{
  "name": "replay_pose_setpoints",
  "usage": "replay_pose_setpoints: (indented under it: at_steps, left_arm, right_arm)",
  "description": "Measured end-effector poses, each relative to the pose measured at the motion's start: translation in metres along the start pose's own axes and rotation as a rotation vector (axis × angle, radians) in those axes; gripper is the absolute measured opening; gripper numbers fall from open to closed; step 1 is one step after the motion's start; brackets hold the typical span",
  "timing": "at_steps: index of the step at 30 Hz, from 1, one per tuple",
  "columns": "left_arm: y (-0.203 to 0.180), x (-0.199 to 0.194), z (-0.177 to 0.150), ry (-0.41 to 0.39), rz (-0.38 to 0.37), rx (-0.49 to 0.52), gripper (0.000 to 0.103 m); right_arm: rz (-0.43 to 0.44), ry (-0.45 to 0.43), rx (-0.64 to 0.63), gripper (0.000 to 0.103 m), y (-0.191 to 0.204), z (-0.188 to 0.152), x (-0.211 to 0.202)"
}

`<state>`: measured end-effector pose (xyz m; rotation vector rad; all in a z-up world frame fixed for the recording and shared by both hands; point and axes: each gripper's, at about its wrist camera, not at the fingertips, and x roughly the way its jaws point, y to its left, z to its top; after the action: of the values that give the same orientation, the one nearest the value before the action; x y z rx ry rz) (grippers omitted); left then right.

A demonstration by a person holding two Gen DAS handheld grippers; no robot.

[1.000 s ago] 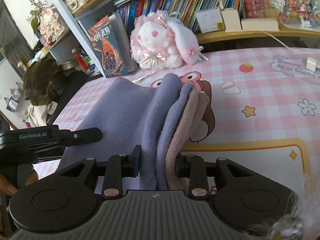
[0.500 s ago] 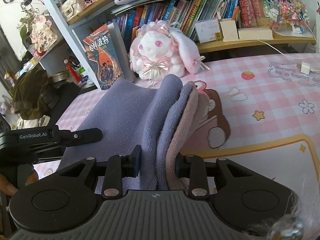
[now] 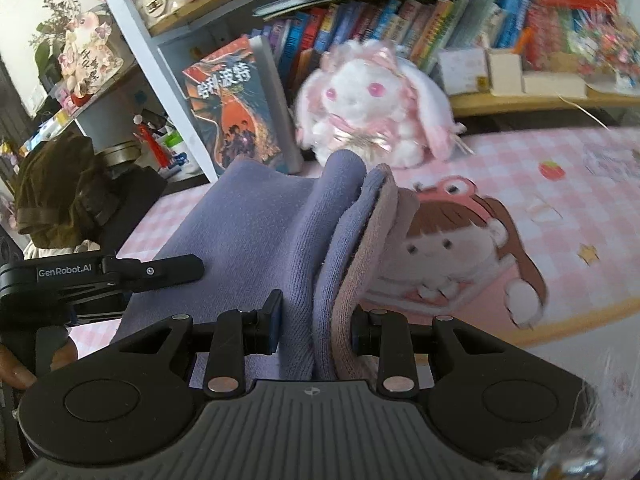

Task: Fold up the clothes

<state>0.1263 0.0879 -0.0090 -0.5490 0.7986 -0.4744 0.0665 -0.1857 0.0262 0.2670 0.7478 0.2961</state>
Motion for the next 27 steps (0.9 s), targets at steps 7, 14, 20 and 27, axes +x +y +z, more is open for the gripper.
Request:
replay_pose_setpoints:
  at_steps: [7, 14, 20, 27]
  left_arm:
    - [0.024, 0.012, 0.042, -0.063, -0.006, 0.0, 0.04]
    - [0.039, 0.026, 0.066, -0.106, -0.005, -0.013, 0.04]
    - [0.057, 0.038, 0.07, -0.119, 0.022, -0.014, 0.041]
    - [0.084, 0.062, 0.059, -0.04, 0.09, -0.032, 0.043]
  right_arm:
    - [-0.004, -0.033, -0.058, 0.028, 0.024, 0.034, 0.041]
    - [0.023, -0.066, -0.101, 0.028, 0.025, 0.06, 0.074]
    - [0.054, -0.068, -0.08, 0.028, 0.018, 0.064, 0.102]
    - [0.104, -0.007, 0.075, 0.029, -0.01, 0.048, 0.14]
